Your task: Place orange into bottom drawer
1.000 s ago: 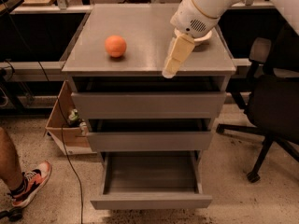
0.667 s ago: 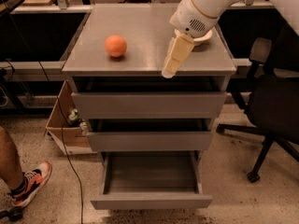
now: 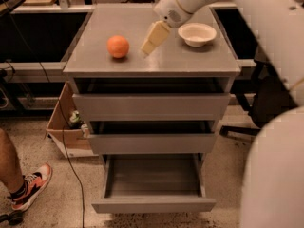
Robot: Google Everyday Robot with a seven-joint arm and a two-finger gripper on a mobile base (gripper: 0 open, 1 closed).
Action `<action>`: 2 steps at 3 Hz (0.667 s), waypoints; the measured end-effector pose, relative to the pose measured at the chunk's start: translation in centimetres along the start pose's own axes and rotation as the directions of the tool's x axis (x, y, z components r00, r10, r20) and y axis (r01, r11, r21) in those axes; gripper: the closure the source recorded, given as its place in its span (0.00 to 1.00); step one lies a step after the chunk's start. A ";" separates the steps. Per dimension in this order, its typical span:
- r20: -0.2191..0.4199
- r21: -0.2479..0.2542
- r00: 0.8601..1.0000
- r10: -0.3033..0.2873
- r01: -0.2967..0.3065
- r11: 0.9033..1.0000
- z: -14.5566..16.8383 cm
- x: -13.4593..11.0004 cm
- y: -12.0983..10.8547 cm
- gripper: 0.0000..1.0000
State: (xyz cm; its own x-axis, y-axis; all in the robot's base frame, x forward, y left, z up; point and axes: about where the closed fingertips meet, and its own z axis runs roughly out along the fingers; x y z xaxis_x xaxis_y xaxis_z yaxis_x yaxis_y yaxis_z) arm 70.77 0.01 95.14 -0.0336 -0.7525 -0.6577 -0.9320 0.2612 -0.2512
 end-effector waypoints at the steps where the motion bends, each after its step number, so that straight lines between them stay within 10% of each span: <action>1: 0.127 0.000 0.988 0.086 -0.087 0.996 6.7 -3.5 -3.8 0.00; 2: 0.182 -0.015 0.975 0.129 -0.128 0.992 10.2 -4.9 -4.3 0.00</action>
Offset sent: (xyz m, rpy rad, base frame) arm 0.1016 0.1190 -0.0392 0.3035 0.0442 -0.0634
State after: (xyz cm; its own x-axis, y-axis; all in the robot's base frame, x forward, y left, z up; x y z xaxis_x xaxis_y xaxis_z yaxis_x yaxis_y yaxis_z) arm 78.62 8.76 92.25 -0.0871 -0.5897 -0.8029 -0.9253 0.3465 -0.1541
